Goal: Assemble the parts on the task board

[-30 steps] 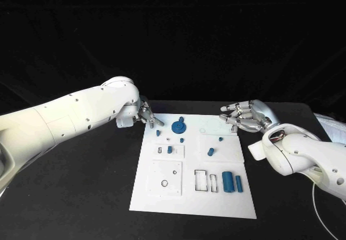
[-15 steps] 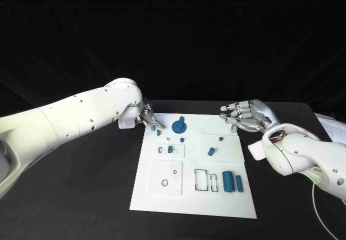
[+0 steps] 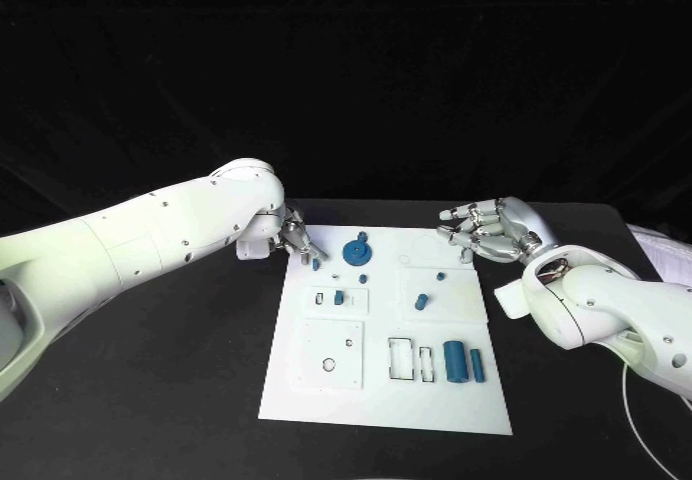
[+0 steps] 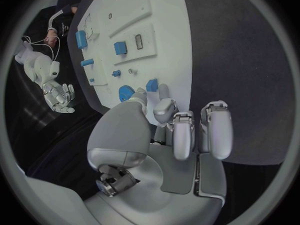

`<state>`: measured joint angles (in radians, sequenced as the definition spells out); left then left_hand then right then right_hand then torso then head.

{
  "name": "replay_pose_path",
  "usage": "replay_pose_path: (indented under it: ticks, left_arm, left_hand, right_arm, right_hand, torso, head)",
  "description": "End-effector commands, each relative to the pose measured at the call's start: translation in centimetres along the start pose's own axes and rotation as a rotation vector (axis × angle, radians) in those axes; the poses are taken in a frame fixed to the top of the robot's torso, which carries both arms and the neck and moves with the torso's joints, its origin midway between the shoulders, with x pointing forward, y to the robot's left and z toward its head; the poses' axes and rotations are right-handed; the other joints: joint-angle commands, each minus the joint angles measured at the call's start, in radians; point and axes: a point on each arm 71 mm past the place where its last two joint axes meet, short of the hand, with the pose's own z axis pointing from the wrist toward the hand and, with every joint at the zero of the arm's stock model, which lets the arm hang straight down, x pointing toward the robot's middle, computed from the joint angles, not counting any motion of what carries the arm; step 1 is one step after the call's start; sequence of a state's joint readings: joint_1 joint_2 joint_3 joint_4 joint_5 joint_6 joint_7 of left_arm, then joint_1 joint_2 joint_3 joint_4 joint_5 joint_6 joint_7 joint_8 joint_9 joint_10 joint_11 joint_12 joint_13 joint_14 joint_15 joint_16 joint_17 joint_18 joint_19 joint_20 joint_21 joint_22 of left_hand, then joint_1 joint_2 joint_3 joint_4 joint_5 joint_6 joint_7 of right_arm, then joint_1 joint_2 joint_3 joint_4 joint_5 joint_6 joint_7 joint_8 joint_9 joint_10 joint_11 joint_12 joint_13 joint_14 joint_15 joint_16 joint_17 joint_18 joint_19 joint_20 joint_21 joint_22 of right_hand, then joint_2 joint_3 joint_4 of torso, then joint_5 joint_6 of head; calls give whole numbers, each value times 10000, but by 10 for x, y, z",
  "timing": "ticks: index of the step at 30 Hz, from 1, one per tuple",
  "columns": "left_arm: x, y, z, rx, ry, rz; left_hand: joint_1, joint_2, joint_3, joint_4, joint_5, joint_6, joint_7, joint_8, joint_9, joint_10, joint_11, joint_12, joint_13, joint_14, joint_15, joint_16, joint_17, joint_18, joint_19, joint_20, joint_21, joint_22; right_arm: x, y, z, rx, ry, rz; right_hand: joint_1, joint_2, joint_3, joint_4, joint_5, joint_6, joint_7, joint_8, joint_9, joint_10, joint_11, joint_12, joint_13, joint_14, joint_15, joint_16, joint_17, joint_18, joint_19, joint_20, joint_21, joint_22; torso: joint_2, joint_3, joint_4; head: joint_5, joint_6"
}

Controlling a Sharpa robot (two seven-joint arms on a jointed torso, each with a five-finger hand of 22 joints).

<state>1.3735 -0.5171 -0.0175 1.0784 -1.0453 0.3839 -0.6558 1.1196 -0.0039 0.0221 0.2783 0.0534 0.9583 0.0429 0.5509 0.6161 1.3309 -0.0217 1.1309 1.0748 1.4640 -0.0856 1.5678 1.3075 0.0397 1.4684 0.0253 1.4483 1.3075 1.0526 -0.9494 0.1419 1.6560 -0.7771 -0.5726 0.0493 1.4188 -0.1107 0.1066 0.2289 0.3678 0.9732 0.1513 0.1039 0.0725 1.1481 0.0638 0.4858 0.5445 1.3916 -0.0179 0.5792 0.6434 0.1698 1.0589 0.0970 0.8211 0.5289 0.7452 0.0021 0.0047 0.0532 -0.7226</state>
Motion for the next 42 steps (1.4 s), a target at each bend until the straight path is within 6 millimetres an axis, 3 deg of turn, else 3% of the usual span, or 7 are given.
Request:
replay_pose_path:
  ticks: [1,25,31,38,42]
  left_arm:
    - [2,-3,0,135,221,101]
    - [4,-5,0,250,365,95]
    - [4,-6,0,281,432,52]
    - [5,-6,0,308,490,57]
    - [5,-6,0,312,461,29]
  left_hand:
    - [88,35,-49,2,7,78,-5,39,-18,32,-46,45,-3,1068,35,30,2633,22,110,48,24,1052]
    - [328,153,-46,-67,7,94,-11,65,-24,36,-50,61,-7,1068,36,30,2633,21,113,49,21,1063]
    - [572,395,38,-140,10,102,-19,94,-27,35,-57,68,-20,1068,31,30,2633,23,112,46,12,1065]
    - [1460,731,528,-675,11,4,-75,82,-51,2,-108,42,-68,1068,-5,30,2633,27,105,19,-8,1063]
    - [2179,947,1211,-1154,14,-144,-103,4,-105,-67,-143,-34,-140,1068,-42,30,2633,36,87,-15,-38,1043]
  right_arm:
    - [1,2,0,-158,56,2]
    - [2,1,1,-138,74,14]
    - [3,1,1,-132,94,22]
    - [3,1,2,-125,105,24]
    - [3,1,2,-120,107,22]
  right_hand:
    - [109,5,15,-50,43,-51,12,-33,-16,-70,-3,-35,-12,6,68,-47,9,138,54,-1,-60,-13]
    - [115,9,22,-56,52,-55,14,-35,-16,-67,-3,-31,-16,12,67,-51,14,138,60,-1,-64,-15]
    - [115,9,22,-56,52,-55,14,-35,-16,-67,-3,-31,-16,12,67,-51,14,138,60,-1,-64,-15]
    - [119,11,27,-61,61,-55,14,-33,-16,-65,-2,-27,-21,16,68,-54,19,138,64,-1,-69,-18]
    - [121,12,28,-62,63,-55,14,-33,-15,-65,-2,-26,-22,17,67,-55,20,138,65,-1,-69,-18]
  torso:
    - [-2,-1,-1]
    - [0,-1,4]
    - [-5,-1,3]
    - [-11,1,-4]
    - [-9,4,-1]
  head:
    - [-4,-26]
    - [-24,-58]
    - [-7,-87]
    - [-47,-65]
    - [-46,-63]
